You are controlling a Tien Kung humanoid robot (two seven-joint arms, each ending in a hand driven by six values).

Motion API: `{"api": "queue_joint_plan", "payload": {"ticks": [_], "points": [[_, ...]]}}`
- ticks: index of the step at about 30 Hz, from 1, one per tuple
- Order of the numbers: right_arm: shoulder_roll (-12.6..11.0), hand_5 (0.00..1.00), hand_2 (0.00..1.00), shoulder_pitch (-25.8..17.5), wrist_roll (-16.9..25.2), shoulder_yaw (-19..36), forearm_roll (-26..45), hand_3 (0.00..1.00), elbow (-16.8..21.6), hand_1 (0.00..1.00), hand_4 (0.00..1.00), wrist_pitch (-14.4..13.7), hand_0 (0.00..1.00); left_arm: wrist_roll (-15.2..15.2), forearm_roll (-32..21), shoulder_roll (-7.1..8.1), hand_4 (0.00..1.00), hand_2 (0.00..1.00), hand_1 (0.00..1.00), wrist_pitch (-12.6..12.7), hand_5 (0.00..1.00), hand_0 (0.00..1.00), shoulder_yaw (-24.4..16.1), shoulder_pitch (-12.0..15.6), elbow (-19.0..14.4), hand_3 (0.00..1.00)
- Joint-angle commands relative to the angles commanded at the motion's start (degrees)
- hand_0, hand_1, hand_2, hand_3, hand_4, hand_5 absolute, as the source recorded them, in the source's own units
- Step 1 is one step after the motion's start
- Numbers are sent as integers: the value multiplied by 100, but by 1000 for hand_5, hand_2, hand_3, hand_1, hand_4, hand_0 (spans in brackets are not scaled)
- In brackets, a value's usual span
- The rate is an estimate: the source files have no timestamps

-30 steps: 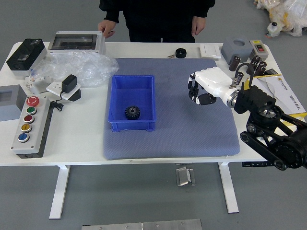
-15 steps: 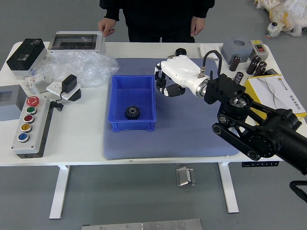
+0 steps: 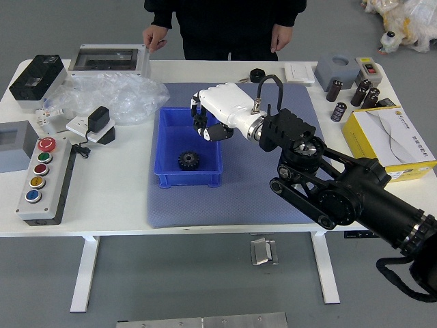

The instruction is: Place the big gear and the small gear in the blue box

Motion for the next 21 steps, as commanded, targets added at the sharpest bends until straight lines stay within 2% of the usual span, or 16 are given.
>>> {"api": "queue_joint_plan", "payload": {"ticks": [5,6,11,12,21], "points": [[60,191,509,-4,17,78,24,578,-66,452,655,94,552,3,12,3,708,821,838,-2,301,864,-5,-3,0,837],[67,444,652,-4,24,113,29,772,-76,533,874,126,539,3,12,3,708,821,838,-2,302,864,-6,-3,0,837],[82,444,652,-8,57,226,83,772,-101,533,874,243,539,3,9,-6,708,821,838,-1,302,864,-10,-2,0,837],[82,569,716,-10,65,239,97,842,-101,567,941,252,574,3,8,-8,709,821,838,-2,302,864,-11,-1,0,837],[48,580,721,-18,132,305,195,846,-3,568,951,260,580,2,-6,-22,709,821,838,1,302,864,-24,4,0,837]]}}
